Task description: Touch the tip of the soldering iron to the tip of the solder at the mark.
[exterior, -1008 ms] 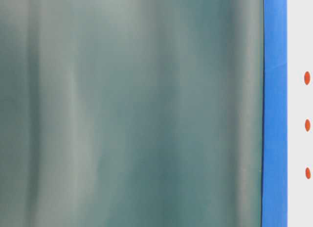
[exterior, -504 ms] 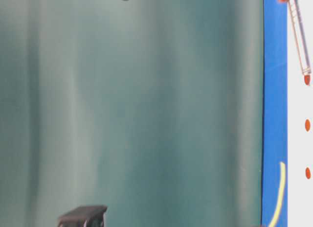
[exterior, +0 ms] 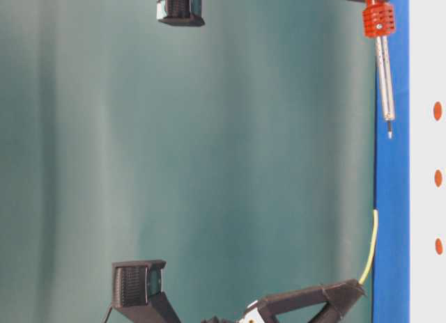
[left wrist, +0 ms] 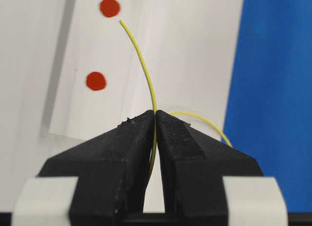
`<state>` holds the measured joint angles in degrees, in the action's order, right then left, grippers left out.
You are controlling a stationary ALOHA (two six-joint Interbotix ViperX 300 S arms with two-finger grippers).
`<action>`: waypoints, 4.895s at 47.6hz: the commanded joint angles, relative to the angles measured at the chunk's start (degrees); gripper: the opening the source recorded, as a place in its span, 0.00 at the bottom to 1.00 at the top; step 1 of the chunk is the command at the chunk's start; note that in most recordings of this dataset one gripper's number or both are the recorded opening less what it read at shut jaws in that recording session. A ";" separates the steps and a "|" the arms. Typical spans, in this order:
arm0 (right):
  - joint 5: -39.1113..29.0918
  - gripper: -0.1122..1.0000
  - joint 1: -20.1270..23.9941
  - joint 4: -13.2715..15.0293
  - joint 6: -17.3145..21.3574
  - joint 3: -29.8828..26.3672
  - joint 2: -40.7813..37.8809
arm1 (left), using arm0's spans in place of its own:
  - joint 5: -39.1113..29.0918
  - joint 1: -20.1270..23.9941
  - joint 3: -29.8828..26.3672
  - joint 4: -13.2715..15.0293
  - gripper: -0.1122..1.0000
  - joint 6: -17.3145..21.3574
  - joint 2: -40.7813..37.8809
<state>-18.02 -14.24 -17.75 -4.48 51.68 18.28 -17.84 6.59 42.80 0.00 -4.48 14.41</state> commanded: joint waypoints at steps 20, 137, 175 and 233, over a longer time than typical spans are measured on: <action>0.09 0.16 0.00 0.18 -0.09 -2.99 -1.23 | -1.41 0.62 -0.70 -0.18 0.13 -0.88 -0.97; -11.43 0.16 1.23 4.83 0.44 -26.98 -24.17 | 0.88 2.20 3.34 -0.09 0.13 -1.14 -5.01; -11.43 0.16 1.23 5.71 0.44 -27.25 -25.14 | -1.49 2.20 1.93 -0.09 0.13 -1.14 -5.89; -12.39 0.16 1.23 5.71 0.53 -27.77 -25.14 | -5.01 2.20 0.00 -0.09 0.13 -0.70 -6.42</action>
<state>-30.67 -13.01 -12.13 -4.04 25.49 -7.65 -23.03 8.88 43.95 0.00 -5.27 7.56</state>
